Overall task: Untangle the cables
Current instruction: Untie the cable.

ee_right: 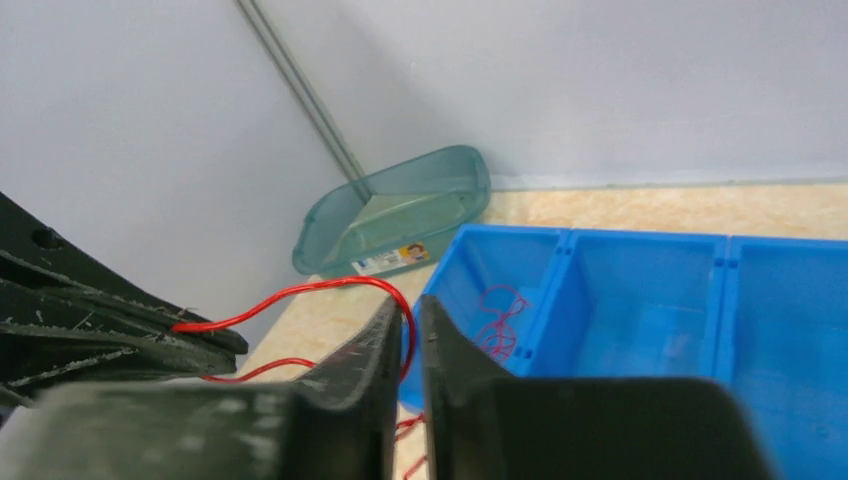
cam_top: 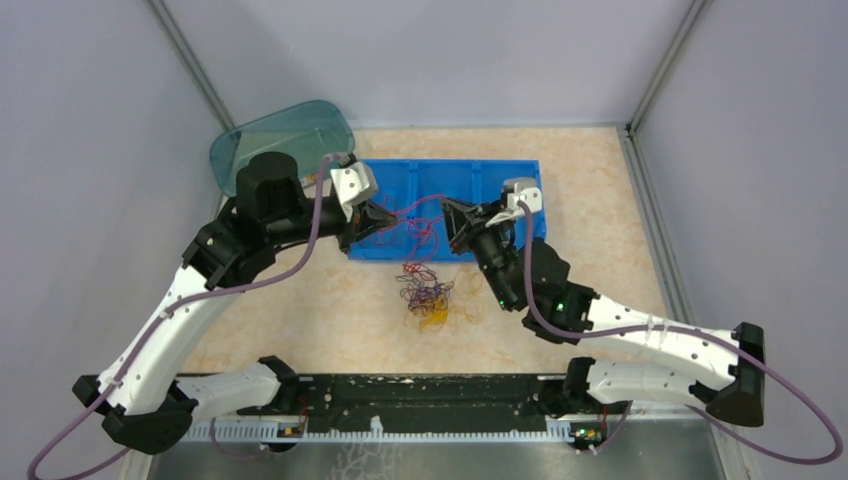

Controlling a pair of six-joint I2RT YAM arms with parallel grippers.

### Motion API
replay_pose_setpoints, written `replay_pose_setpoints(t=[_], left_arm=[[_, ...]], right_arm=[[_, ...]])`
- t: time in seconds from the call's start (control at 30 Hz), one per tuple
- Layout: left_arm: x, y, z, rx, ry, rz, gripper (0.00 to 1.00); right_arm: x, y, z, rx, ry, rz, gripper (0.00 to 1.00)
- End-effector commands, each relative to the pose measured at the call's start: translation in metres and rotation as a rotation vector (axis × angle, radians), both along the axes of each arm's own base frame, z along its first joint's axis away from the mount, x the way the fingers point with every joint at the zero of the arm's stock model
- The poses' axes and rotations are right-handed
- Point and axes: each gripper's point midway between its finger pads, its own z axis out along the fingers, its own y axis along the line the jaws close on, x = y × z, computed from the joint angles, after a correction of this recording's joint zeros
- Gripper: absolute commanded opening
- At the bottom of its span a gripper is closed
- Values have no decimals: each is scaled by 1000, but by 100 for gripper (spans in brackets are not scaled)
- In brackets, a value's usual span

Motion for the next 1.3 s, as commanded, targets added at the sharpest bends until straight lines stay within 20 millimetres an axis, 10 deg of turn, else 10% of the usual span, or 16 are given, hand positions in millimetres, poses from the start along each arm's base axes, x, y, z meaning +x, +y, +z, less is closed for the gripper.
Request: replay_pose_setpoints(t=[0.0, 0.37, 0.7, 0.83, 1.03, 1.27], left_arm=[[16, 16, -9, 92, -75, 90, 0], [79, 65, -20, 299, -463, 379, 0], [84, 72, 75, 195, -895, 447, 11], [69, 74, 104, 101, -1081, 456, 53], [55, 44, 79, -183, -420, 387, 99], [34, 21, 35, -265, -212, 269, 100]], right_arm=[[3, -21, 11, 39, -2, -60, 6], [1, -42, 29, -92, -31, -105, 0], [-9, -19, 31, -221, -50, 35, 0], [-21, -1, 39, -197, -50, 155, 0], [-44, 13, 72, 20, -46, 355, 0], [-67, 21, 97, 71, -54, 492, 0]])
